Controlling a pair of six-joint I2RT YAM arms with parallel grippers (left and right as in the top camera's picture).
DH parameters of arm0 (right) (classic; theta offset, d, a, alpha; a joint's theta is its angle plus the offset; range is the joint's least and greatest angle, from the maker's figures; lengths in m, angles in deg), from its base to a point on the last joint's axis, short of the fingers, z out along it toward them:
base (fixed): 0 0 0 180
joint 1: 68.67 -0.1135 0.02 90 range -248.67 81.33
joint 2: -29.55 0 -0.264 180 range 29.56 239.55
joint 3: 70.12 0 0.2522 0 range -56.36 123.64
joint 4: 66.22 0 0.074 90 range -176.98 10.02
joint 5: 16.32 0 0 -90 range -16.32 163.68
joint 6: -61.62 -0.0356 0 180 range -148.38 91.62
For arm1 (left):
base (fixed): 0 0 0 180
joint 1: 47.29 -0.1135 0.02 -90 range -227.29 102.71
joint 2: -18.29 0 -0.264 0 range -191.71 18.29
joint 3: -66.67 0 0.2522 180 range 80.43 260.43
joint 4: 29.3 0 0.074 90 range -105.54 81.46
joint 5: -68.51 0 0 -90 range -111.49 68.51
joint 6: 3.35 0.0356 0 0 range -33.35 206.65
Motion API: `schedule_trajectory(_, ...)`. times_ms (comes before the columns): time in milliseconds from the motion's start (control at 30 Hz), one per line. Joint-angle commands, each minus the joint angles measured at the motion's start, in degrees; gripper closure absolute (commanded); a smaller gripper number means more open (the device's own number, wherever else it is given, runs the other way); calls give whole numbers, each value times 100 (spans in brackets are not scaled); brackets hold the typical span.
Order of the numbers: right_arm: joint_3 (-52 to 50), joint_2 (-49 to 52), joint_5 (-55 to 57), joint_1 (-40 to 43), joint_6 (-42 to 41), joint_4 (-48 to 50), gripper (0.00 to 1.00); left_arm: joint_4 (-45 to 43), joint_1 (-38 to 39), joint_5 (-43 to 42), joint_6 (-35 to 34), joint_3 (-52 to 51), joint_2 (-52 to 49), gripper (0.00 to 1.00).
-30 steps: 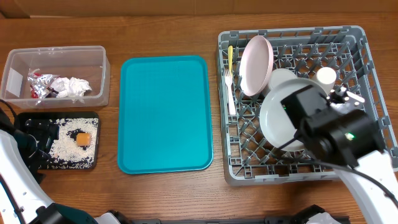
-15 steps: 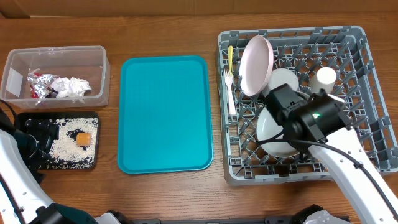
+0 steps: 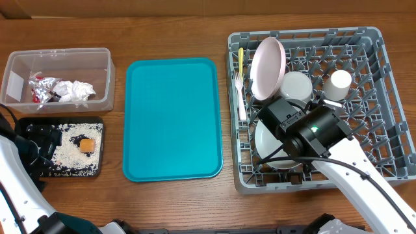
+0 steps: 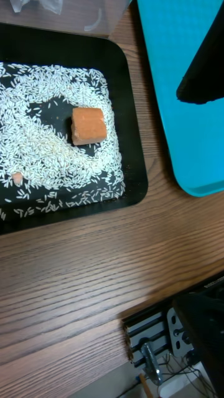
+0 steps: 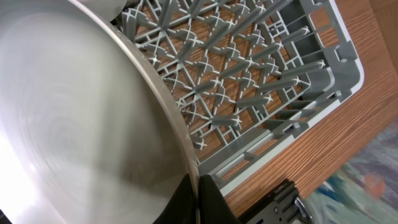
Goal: Sort waste into correct bins and load items into the dishwasher rack
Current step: 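Carry the white plate over the rack and lower it flat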
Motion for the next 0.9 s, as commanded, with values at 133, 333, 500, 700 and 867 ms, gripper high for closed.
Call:
schedule_trajectory(133, 2, 173, 409, -17, -111, -9, 96, -2, 11, 61, -52, -13, 66, 0)
schedule_trajectory(333, 2, 400, 560, -17, -48, -9, 96, -2, 11, 61, -52, -13, 66, 0)
schedule_trajectory(500, 2, 546, 560, -17, 0, -4, 96, -2, 11, 61, -52, -13, 66, 0)
schedule_trajectory(700, 70, 544, 535, -17, 55, -11, 87, -2, 11, 61, -52, -13, 66, 0)
schedule_trajectory(867, 256, 544, 566, -17, 260, -9, 91, -2, 11, 61, -52, -13, 66, 0)
